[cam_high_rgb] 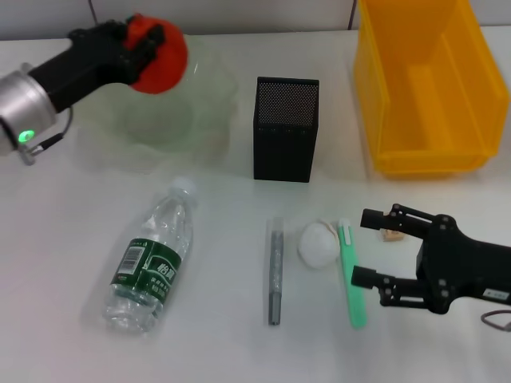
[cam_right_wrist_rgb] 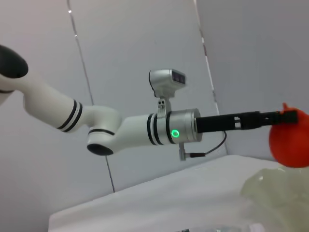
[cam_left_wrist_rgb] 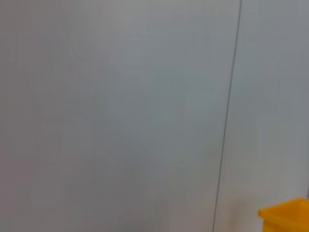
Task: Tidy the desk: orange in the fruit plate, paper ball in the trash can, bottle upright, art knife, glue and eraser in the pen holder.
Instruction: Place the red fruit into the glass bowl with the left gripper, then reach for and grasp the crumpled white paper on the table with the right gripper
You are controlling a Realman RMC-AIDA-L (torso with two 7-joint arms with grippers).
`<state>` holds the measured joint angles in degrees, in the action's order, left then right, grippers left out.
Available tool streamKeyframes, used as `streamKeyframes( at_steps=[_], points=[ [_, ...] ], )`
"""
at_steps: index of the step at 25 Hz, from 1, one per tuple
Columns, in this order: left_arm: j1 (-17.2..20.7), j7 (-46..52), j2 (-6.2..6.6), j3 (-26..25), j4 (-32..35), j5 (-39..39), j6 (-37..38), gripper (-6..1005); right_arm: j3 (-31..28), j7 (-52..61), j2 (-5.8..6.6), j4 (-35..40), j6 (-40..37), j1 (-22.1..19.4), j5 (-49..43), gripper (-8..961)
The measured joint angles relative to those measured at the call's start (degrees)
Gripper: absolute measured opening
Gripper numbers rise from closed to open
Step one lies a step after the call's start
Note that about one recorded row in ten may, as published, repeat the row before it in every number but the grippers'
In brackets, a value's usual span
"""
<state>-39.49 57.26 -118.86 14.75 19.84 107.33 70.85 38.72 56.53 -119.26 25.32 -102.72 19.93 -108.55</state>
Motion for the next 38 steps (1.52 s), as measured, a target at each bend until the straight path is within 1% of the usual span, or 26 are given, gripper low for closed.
streamKeyframes(
  at_steps=[3, 5, 6, 7, 8, 9, 10, 11, 12, 13, 14, 15, 16, 17, 18, 19, 20, 22, 25, 26, 27, 30, 31, 32, 33, 38],
  points=[
    [-0.61, -2.64, -0.06, 0.16, -1.58, -0.15, -1.59, 264, 0.03, 4.18, 0.01, 1.89, -0.26, 0.21, 0.01, 825],
    [0.60, -3.97, 0.03, 0.17, -1.39, -0.21, 0.36, 293, 0.10, 10.80, 0.04, 6.07, -0.77, 0.35, 0.04, 825],
    [2.46, -4.23, 0.29, 0.22, -0.42, -0.25, 3.46, 353, 0.29, 17.85, 0.02, 11.68, -1.35, 0.44, 0.06, 825],
    [5.69, -4.02, 0.51, 1.11, 1.73, -0.16, 8.66, 412, 0.52, 21.64, -0.03, 15.11, -1.73, 0.46, 0.04, 825],
    [5.69, -4.02, 0.51, 1.11, 1.73, -0.16, 8.66, 472, 0.82, 25.33, -0.03, 18.48, -2.19, 0.58, 0.01, 825],
    [7.66, -3.88, 0.53, 2.22, 3.12, -0.14, 11.47, 532, 1.66, 28.96, -0.07, 22.14, -2.72, 0.76, -0.21, 825],
    [9.35, -3.79, 0.53, 3.18, 4.11, -0.07, 13.46, 565, 1.66, 28.96, -0.07, 22.14, -2.72, 0.76, -0.21, 825],
    [11.32, -3.73, 0.55, 4.53, 5.25, -0.07, 16.17, 599, 4.36, 35.22, -0.08, 29.18, -3.56, 1.12, -0.71, 825],
    [11.32, -3.73, 0.55, 4.53, 5.25, -0.07, 16.17, 632, 4.36, 35.22, -0.08, 29.18, -3.56, 1.12, -0.71, 825],
    [15.19, -3.64, 0.59, 7.34, 7.48, 0.00, 21.86, 665, 6.05, 38.25, -0.09, 32.78, -3.73, 1.20, -1.24, 825],
    [15.19, -3.64, 0.59, 7.34, 7.48, 0.00, 21.86, 698, 8.62, 42.45, -0.12, 38.00, -3.92, 1.41, -2.26, 825],
    [16.54, -3.64, 0.60, 8.33, 8.34, 0.02, 24.08, 732, 10.06, 45.07, -0.15, 40.99, -3.92, 1.58, -3.33, 825],
    [18.73, -3.67, 0.58, 9.89, 9.81, 0.02, 27.74, 765, 13.65, 51.66, -0.27, 47.73, -3.53, 2.45, -6.41, 825],
    [20.00, -3.78, 0.53, 10.71, 10.63, 0.02, 29.73, 778, 13.65, 51.66, -0.27, 47.73, -3.53, 2.45, -6.41, 825],
    [21.97, -4.17, 0.48, 11.73, 11.31, -0.09, 32.08, 791, 18.18, 58.47, -0.29, 53.74, -2.83, 4.17, -10.36, 825],
    [21.97, -4.17, 0.48, 11.73, 11.31, -0.09, 32.08, 804, 20.19, 61.30, -0.29, 55.51, -2.47, 5.04, -12.10, 825],
    [23.14, -4.43, 0.47, 11.97, 11.45, -0.17, 32.83, 817, 20.19, 61.30, -0.29, 55.51, -2.47, 5.04, -12.10, 825],
    [24.05, -4.60, 0.47, 11.88, 11.36, -0.20, 32.84, 830, 24.73, 67.86, -0.23, 58.83, -1.37, 6.95, -16.93, 824],
    [24.91, -6.56, 0.41, 11.73, 10.70, -0.22, 32.08, 830, 35.88, 78.49, -0.11, 61.34, 1.59, 11.35, -27.30, 824],
    [24.91, -6.56, 0.41, 11.73, 10.70, -0.22, 32.08, 830, 35.88, 78.49, -0.11, 61.34, 1.59, 11.35, -27.30, 824],
    [24.93, -6.61, 0.39, 11.76, 10.66, -0.17, 31.78, 830, 40.34, 80.70, -0.10, 60.64, 3.48, 12.60, -30.22, 824],
    [24.90, -6.57, 0.39, 11.82, 10.66, -0.10, 31.66, 831, 42.59, 81.59, -0.10, 60.20, 4.63, 13.10, -31.56, 824],
    [24.79, -6.55, 0.38, 11.98, 10.64, 0.01, 31.53, 831, 46.23, 82.75, -0.11, 58.46, 6.96, 14.04, -32.72, 824],
    [24.79, -6.55, 0.38, 11.98, 10.64, 0.01, 31.53, 831, 46.23, 82.75, -0.11, 58.46, 6.96, 14.04, -32.72, 824],
    [24.75, -6.66, 0.34, 12.10, 10.48, 0.06, 31.37, 831, 49.15, 83.96, -0.12, 56.17, 9.58, 15.24, -33.02, 824],
    [24.55, -6.75, 0.42, 12.18, 9.78, 0.16, 30.91, 831, 54.31, 85.06, -0.27, 51.44, 15.37, 17.66, -33.49, 823]
  ],
)
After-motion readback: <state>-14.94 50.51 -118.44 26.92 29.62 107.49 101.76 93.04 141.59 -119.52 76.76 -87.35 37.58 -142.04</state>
